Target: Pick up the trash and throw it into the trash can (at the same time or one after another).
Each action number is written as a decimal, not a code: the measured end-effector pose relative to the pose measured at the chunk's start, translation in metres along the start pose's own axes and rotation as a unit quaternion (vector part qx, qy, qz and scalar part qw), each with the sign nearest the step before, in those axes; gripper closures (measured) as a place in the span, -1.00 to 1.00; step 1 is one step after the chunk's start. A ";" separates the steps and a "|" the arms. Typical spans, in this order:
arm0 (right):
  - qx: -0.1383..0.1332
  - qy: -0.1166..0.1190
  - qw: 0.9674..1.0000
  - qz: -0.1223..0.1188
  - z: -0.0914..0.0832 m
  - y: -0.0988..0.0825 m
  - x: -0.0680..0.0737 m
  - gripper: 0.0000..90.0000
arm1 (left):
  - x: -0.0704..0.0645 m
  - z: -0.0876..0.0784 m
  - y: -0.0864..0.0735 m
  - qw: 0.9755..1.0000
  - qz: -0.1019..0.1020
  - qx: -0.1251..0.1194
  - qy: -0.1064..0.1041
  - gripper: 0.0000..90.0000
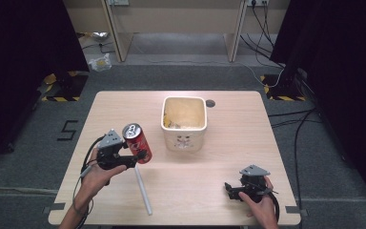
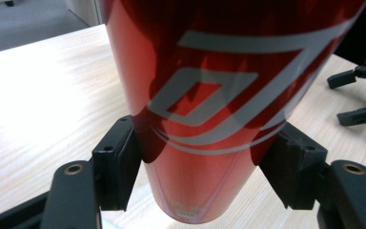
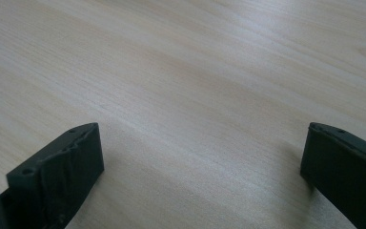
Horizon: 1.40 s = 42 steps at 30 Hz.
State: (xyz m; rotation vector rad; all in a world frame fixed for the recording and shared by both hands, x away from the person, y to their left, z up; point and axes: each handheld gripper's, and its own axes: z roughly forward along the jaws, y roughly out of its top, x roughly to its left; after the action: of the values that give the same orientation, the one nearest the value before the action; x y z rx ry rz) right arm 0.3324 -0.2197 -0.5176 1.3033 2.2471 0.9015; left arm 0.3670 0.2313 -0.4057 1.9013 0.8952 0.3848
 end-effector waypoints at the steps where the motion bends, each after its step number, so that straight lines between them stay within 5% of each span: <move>1: 0.000 0.000 1.000 0.000 0.000 0.000 0.000 -0.98 | 0.000 0.001 0.002 1.000 0.001 0.000 -0.001 -0.25; 15: 0.000 0.000 1.000 0.000 0.000 0.000 0.000 -0.98 | 0.000 0.012 0.032 1.000 0.011 0.006 -0.017 -0.24; 42: -0.001 0.000 1.000 0.000 0.000 0.000 0.000 -0.98 | 0.008 0.035 0.098 1.000 0.022 -0.003 -0.012 -0.24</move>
State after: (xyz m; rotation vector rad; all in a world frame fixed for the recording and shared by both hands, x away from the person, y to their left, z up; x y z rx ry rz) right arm 0.3324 -0.2197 -0.5177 1.3014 2.2460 0.9029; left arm 0.4345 0.1884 -0.3387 1.9190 0.8365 0.3906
